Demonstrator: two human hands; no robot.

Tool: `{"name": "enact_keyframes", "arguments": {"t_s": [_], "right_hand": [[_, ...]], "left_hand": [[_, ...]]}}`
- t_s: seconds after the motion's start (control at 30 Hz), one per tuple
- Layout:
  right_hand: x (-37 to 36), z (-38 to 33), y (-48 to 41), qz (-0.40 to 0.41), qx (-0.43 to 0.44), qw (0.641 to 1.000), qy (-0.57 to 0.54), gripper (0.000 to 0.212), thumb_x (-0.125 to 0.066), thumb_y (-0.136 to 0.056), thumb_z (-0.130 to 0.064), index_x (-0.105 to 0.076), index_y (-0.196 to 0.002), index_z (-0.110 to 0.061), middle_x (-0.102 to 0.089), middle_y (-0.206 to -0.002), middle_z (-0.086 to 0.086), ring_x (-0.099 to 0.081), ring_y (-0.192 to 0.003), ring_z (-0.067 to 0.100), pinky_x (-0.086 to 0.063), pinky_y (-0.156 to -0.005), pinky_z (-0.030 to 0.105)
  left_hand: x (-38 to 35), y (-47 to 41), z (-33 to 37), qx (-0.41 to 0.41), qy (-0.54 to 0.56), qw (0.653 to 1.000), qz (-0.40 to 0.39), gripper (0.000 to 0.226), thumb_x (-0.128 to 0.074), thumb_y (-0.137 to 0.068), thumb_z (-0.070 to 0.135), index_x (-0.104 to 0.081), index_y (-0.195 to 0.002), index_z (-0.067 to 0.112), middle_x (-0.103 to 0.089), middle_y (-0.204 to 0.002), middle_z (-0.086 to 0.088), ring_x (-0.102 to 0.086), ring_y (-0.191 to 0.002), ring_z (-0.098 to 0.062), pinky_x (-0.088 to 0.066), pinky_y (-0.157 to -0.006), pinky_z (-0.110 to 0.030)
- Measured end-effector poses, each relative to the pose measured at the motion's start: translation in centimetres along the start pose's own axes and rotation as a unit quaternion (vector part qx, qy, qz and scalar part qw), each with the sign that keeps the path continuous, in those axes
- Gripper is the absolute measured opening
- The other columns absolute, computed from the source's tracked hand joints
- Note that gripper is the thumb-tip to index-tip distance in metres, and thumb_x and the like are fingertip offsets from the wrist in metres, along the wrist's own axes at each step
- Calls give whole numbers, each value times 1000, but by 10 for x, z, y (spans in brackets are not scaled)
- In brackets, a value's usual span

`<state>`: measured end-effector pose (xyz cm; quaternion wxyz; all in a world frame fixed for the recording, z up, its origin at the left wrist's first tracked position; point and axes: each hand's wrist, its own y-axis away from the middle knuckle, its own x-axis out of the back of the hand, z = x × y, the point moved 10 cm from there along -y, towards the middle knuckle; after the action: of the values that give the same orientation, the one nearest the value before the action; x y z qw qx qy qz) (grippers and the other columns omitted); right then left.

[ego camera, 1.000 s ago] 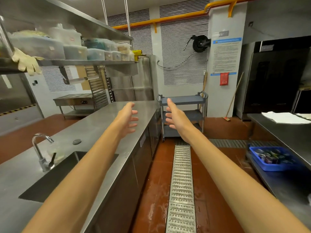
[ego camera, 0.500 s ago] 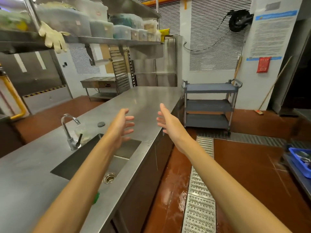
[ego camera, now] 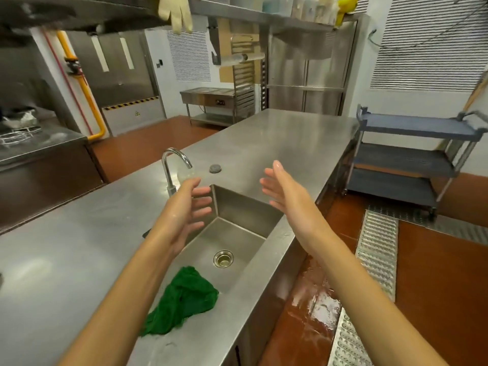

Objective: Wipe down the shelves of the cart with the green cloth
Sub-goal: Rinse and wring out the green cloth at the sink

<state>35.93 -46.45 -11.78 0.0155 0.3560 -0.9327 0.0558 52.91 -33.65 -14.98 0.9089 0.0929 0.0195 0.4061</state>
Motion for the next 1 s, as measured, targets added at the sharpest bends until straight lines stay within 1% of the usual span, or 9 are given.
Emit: {"name": "enact_keyframes", "arguments": {"t_s": [0.07,0.17,0.3,0.37,0.5,0.6,0.7,0.87,1.0], "right_hand": [[-22,7,-13,-14,-6,1000,-3,40,-35,-91,-70,-55,-110,-42,-60,-127,-13,-55,-120,3,-37,-113,40],[-52,18,-31,-31,-13,999,-2,47,-36,-82,-76,-55,-110,-43,-60,-129,-13,-55,-121,2,-37,-113,39],[-86,37,-55,-44,-26,999,11,76,-37,-77,-80,-53,-134,-33,-59,-134,-12,-54,-123,2,-36,-114,41],[-101,48,-63,-56,-33,998,16,85,-38,-73,-83,-51,-139,-30,-59,-134,-13,-55,-122,1,-35,-114,42],[-125,69,-79,-81,-36,996,16,82,-37,-74,-83,-51,-138,-33,-60,-133,-15,-54,-122,-2,-35,-114,41],[-134,89,-93,-96,-46,994,13,72,-35,-82,-76,-53,-136,-32,-61,-131,-17,-56,-120,-2,-36,-114,41],[-140,112,-106,-113,-57,992,6,67,-36,-85,-71,-54,-136,-30,-61,-130,-16,-56,-119,-3,-38,-113,37],[-158,152,-123,-166,-72,983,29,60,-36,-94,-59,-50,-142,-26,-56,-138,-15,-52,-125,-3,-34,-116,36],[-171,182,-135,-196,-97,975,31,53,-38,-96,-55,-54,-138,-27,-59,-133,-16,-53,-123,-3,-35,-115,35]], "left_hand": [[22,-11,-5,9,2,1000,7,43,-43,-98,50,-71,-110,19,-69,-116,-6,-64,-110,-24,-44,-105,-48],[47,-25,-15,16,6,1000,11,42,-43,-99,51,-71,-111,22,-70,-116,-3,-64,-111,-22,-45,-104,-46],[78,-44,-27,33,23,999,30,41,-45,-97,52,-71,-111,23,-70,-116,-2,-65,-109,-21,-47,-100,-45],[93,-51,-38,50,40,997,39,41,-45,-97,51,-70,-111,21,-70,-117,-5,-65,-109,-22,-47,-100,-45],[115,-64,-57,61,47,995,64,39,-44,-98,48,-70,-112,22,-71,-117,-3,-66,-110,-21,-48,-98,-43],[124,-72,-71,58,47,994,82,37,-44,-100,46,-70,-114,24,-72,-117,1,-66,-112,-18,-49,-100,-42],[123,-80,-91,63,51,993,91,37,-45,-100,46,-69,-117,24,-71,-120,1,-65,-113,-18,-49,-101,-42],[126,-92,-130,99,54,984,136,36,-43,-101,47,-68,-116,26,-69,-121,2,-64,-114,-17,-48,-103,-43],[124,-99,-160,134,53,975,168,36,-46,-99,49,-67,-115,26,-69,-120,3,-64,-112,-16,-47,-104,-44]]}}
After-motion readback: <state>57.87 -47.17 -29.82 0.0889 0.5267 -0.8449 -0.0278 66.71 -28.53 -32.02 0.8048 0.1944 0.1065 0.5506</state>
